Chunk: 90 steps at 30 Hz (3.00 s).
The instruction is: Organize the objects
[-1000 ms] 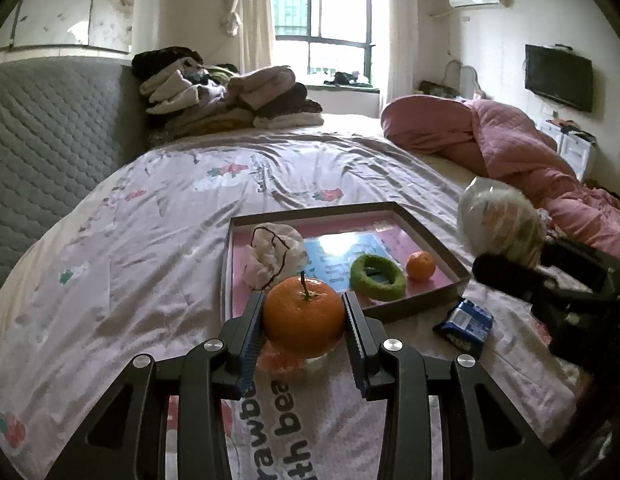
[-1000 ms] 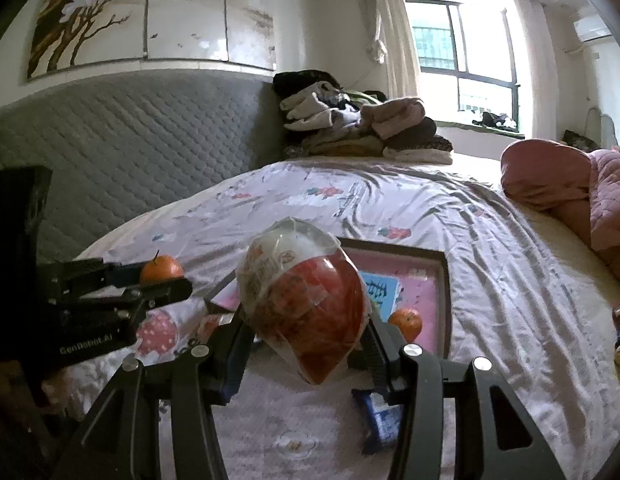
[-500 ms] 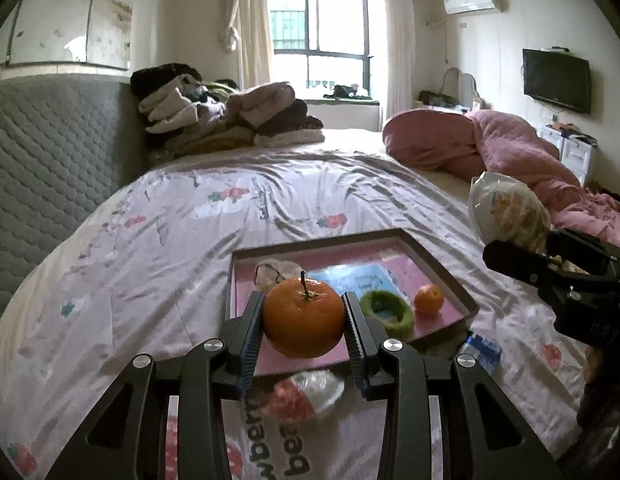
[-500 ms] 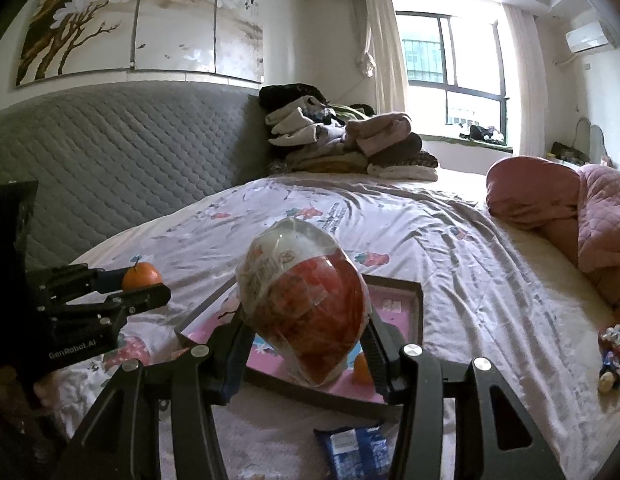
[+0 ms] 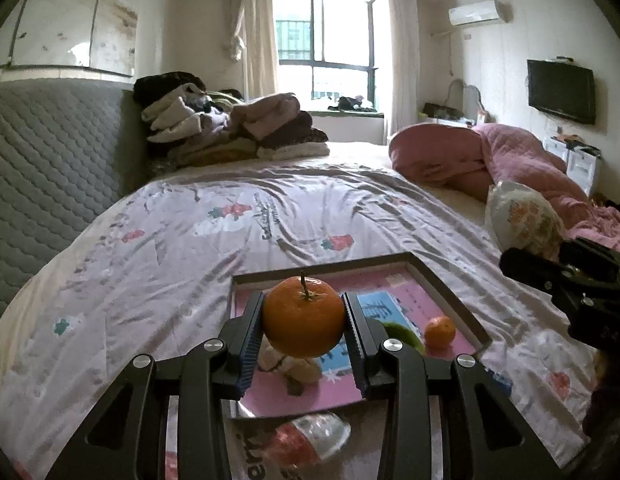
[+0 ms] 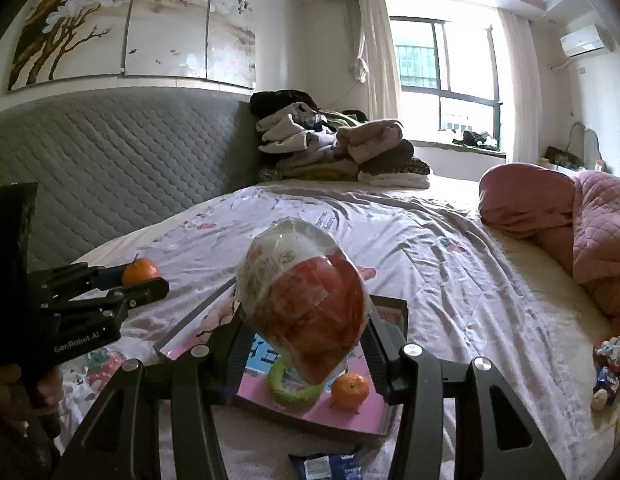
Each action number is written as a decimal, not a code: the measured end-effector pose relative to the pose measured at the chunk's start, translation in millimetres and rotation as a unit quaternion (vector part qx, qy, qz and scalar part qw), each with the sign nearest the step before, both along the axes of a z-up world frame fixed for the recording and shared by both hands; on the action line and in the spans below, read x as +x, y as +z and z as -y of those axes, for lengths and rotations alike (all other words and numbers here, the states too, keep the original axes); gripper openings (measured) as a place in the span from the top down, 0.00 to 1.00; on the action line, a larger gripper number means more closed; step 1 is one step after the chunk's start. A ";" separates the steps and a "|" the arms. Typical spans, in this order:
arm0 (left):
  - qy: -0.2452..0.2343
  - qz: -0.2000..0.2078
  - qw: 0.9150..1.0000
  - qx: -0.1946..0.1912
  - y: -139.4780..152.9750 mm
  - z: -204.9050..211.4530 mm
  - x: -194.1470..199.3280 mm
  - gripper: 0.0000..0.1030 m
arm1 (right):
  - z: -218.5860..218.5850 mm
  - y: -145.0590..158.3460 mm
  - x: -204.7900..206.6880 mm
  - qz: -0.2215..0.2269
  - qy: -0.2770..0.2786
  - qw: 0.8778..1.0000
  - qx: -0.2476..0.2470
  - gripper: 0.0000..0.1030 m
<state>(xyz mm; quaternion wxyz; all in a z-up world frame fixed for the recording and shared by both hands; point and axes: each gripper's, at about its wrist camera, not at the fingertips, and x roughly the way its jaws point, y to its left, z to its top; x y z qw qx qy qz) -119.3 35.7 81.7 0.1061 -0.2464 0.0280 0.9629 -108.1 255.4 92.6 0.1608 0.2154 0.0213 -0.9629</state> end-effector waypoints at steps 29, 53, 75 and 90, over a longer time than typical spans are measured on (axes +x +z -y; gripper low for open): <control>0.004 0.023 1.000 -0.009 -30.7 -6.6 -49.0 0.62 | -2.9 -16.4 -37.9 0.018 -0.018 1.000 0.010 0.51; -0.045 0.091 0.994 -0.036 -92.1 -45.0 -67.3 0.62 | 16.5 -87.1 -61.1 0.102 -0.002 0.993 0.066 0.51; -0.083 0.118 0.988 -0.053 -109.4 -61.1 -70.4 0.62 | 34.6 -111.1 -64.2 0.117 0.006 0.984 0.133 0.51; -0.097 0.139 0.983 -0.065 -118.9 -66.3 -71.7 0.62 | 42.9 -117.1 -62.5 0.112 0.017 0.979 0.171 0.51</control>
